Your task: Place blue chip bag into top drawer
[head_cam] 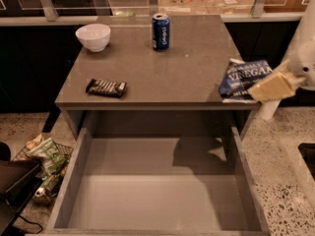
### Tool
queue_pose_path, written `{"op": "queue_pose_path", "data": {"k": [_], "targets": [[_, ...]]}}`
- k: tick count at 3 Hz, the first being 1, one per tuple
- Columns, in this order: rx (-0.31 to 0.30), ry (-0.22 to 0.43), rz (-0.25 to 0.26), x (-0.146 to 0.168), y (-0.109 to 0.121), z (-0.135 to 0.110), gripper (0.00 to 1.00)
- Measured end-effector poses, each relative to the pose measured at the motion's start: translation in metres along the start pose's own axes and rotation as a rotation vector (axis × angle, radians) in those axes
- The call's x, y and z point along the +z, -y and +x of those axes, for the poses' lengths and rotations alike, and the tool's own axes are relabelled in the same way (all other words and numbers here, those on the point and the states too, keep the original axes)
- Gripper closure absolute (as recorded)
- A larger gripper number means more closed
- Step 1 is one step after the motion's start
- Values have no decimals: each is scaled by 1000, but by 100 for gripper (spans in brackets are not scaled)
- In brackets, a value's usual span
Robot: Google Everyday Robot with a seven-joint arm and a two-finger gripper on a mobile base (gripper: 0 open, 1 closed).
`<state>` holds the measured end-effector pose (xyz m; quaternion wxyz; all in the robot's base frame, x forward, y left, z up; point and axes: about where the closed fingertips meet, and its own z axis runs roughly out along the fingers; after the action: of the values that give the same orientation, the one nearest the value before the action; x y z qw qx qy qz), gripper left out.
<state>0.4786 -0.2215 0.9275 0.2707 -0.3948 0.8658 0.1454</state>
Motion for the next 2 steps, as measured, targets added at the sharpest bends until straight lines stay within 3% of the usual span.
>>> {"op": "queue_pose_path", "data": {"k": [2], "targets": [[-61,-69,-232,19,-68,77,100]]}}
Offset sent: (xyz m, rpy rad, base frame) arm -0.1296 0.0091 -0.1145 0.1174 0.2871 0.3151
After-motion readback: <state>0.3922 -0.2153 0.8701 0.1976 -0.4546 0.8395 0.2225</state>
